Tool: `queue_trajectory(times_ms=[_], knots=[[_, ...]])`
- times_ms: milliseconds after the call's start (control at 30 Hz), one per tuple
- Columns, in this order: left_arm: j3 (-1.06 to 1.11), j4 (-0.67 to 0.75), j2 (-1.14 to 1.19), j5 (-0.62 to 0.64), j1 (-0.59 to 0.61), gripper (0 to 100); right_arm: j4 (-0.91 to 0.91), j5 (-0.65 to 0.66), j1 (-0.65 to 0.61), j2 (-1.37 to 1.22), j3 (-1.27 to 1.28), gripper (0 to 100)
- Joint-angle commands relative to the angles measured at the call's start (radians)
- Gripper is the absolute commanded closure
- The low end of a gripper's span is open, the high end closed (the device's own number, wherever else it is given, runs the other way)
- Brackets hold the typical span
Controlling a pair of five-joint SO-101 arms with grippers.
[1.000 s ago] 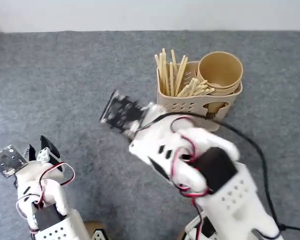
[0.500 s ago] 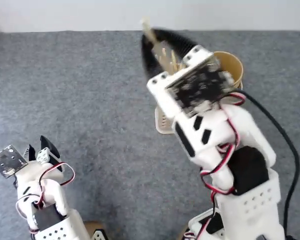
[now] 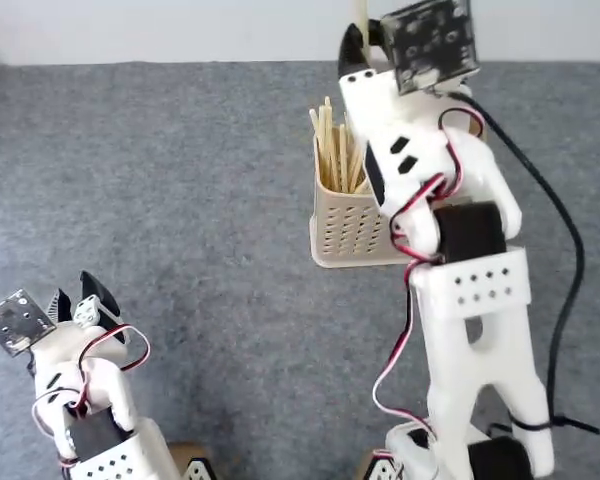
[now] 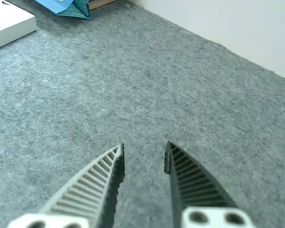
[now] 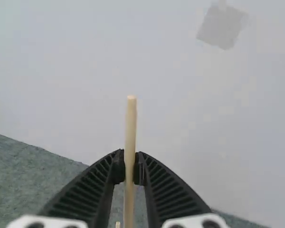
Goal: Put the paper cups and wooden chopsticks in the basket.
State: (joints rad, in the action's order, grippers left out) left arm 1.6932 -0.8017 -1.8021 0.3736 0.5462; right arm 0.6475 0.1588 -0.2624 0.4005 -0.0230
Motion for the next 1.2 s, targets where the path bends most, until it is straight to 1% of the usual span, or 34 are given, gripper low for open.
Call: queue_trajectory(times_ms=[0, 100, 200, 433, 900, 1000, 1167], knots=[[-0.010, 0.008, -0.020, -0.008, -0.006, 86, 0.019, -0.040, 0.027, -0.001, -0.051, 90.3], [-0.010, 0.008, -0.020, -0.008, -0.006, 86, 0.033, -0.068, 0.048, 0.001, -0.054, 85.9], [-0.010, 0.008, -0.020, -0.008, -0.006, 86, 0.033, -0.089, 0.064, 0.018, -0.054, 85.6], [-0.010, 0.008, -0.020, -0.008, -0.006, 86, 0.051, -0.087, 0.064, 0.133, -0.052, 85.9], [-0.012, 0.014, -0.020, -0.008, -0.009, 86, 0.630, -0.087, 0.062, 0.331, -0.048, 85.9], [-0.012, 0.034, -0.020, -0.008, -0.074, 86, 0.743, -0.087, 0.065, 0.348, -0.046, 85.9], [-0.012, 0.041, -0.020, -0.012, -0.235, 86, 0.900, -0.089, 0.065, 0.351, -0.046, 85.9]])
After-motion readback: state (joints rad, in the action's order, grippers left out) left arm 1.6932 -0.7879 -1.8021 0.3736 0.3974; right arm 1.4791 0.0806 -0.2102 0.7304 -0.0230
